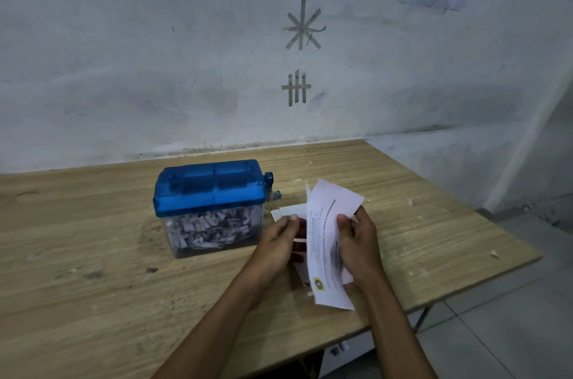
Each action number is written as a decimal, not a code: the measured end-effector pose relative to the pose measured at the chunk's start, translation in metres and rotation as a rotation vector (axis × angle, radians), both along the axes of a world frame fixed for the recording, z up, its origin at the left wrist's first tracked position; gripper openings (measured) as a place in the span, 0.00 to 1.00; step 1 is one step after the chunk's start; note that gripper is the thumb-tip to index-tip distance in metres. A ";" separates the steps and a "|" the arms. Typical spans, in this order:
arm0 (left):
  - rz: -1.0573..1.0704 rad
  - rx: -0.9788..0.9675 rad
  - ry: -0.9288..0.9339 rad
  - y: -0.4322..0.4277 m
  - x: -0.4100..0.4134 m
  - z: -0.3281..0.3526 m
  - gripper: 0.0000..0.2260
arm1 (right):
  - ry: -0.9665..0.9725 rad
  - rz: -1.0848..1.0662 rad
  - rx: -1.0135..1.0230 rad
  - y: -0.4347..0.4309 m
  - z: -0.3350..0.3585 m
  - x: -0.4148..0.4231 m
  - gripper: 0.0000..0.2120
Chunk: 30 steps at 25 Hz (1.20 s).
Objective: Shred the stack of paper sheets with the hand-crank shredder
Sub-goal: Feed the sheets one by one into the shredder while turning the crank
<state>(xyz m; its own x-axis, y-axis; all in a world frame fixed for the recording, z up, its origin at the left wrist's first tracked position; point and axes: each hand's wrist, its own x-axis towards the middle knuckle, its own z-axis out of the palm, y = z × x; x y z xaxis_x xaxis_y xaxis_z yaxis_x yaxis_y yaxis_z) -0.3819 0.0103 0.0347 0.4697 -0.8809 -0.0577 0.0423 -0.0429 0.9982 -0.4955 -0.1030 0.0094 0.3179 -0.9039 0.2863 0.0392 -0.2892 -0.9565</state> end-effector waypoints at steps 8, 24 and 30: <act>0.001 0.005 0.296 -0.035 -0.016 0.001 0.21 | -0.189 0.159 0.195 -0.001 0.018 -0.009 0.06; 0.400 0.057 -0.135 -0.048 -0.020 -0.001 0.10 | 0.084 -0.182 -0.012 -0.035 0.021 -0.028 0.08; 0.417 0.085 -0.221 -0.051 -0.024 -0.005 0.07 | 0.126 -0.236 0.038 -0.041 0.021 -0.032 0.10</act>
